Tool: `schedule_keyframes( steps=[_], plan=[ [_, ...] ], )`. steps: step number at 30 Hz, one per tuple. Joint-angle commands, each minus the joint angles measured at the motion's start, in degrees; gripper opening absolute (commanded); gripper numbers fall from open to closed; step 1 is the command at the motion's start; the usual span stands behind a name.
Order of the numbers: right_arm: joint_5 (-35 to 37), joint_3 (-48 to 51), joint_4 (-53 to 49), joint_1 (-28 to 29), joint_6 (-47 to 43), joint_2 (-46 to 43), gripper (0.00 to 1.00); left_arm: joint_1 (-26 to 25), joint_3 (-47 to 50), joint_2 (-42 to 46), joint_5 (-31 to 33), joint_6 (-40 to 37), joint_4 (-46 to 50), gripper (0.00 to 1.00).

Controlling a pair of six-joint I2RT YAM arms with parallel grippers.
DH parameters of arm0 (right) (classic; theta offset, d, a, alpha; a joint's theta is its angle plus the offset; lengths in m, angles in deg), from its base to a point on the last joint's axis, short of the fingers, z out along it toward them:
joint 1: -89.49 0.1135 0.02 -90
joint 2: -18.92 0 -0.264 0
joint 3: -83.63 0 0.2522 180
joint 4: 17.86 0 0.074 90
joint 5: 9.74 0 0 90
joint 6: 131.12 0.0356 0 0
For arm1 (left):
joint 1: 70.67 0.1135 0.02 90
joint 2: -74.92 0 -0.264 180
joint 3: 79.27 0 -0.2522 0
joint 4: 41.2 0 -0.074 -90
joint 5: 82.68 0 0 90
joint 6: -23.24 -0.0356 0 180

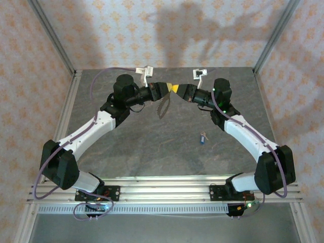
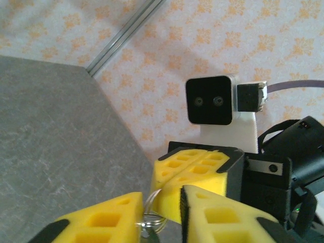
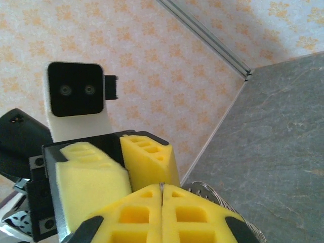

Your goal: Put the keys on the keyring

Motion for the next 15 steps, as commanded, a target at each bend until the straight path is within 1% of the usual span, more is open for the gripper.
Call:
schedule_keyframes(
  steps=[1, 3, 5, 6, 10, 15],
  plan=[
    [0.5, 1.5, -1.3, 0.2, -2.9, 1.0, 0.0, -1.0, 0.3, 2.7, 3.5, -2.3, 1.6, 0.38],
    [0.9, 2.1, -2.8, 0.2, -4.1, 1.7, 0.0, -1.1, 1.5, 4.3, 8.3, -2.8, 3.6, 0.51],
    [1.4, 2.7, -4.1, 0.2, -5.5, 2.7, 0.0, -1.1, 2.8, 5.9, 12.1, -3.0, 4.7, 0.58],
    [1.5, 3.1, -4.6, 0.2, -6.1, 3.4, 0.0, -1.1, 3.6, 6.6, 13.5, -3.0, 5.0, 0.6],
    [2.0, 3.7, -4.9, 0.5, -7.7, 7.4, 0.0, -0.9, 5.6, 8.3, 16.2, -3.1, 5.6, 0.62],
    [0.6, 1.2, -2.1, 2.4, -6.6, 14.4, 0.0, -0.7, 6.7, 8.8, 17.3, -3.5, 6.6, 0.62]
  ],
)
